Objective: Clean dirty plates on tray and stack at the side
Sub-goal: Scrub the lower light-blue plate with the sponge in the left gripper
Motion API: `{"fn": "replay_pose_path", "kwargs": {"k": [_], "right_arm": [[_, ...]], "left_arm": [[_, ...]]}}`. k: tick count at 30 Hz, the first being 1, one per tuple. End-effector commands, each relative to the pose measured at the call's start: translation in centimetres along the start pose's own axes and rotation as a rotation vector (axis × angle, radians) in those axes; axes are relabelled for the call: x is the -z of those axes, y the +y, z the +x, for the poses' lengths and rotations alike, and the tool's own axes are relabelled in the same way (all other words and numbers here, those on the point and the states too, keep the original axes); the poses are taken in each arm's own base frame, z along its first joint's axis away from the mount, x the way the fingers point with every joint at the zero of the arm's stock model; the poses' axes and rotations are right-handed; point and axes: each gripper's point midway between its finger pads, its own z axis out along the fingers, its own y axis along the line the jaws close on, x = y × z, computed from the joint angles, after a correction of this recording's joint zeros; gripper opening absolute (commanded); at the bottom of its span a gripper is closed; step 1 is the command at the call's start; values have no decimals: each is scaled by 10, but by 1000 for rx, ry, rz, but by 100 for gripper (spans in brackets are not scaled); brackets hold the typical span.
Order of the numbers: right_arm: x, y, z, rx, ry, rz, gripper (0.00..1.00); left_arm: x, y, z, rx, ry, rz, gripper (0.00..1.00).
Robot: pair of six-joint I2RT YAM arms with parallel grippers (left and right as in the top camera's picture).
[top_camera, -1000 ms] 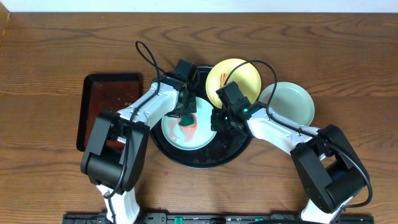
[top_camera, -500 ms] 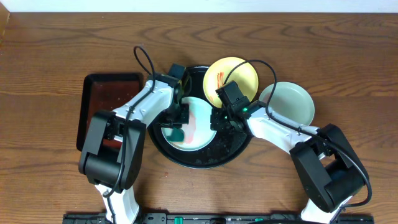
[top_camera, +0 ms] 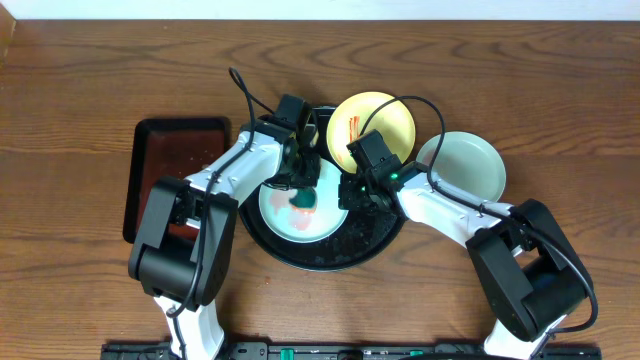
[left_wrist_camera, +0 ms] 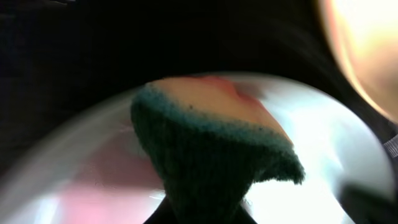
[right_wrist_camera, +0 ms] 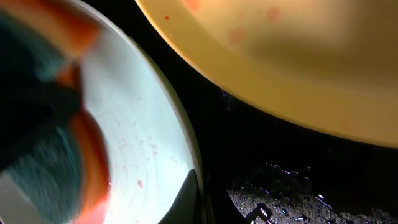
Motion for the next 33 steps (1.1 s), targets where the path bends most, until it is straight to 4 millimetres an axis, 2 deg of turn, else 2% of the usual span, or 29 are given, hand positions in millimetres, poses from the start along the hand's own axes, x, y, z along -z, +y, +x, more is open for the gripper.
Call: {"fn": "replay_pose_path", "kwargs": {"k": [1,4,8,10,13,17,20,26,28,33], "right_arm": [[-8,-11,5,-4,15,45,1],[-8,-11,5,-4,14,45,1],[-8,-11,5,-4,12,48,1],[-8,-11,5,-4,12,48,1],[-8,-11,4,-5,10,50,1],[-8,-11,4,-5,10,50,1],[-8,-11,4,-5,10,50,1],[-8,-11,4,-4,10,50,1],[-8,-11,4,-5,11,50,1],[-8,-12,5,-4,11,51,1]], "left_arm": [[4,75,-10,198,-111,-408,8],[9,87,-2,249,-102,-483,8],[13,90,32,334,9,-523,8],[11,79,53,334,109,-483,7],[7,49,79,279,267,-325,7],[3,2,89,146,363,-49,7],[0,-21,80,68,339,95,8],[-9,-27,42,31,179,129,7],[-11,-17,27,51,113,69,8],[-6,31,3,157,1,-163,7]]}}
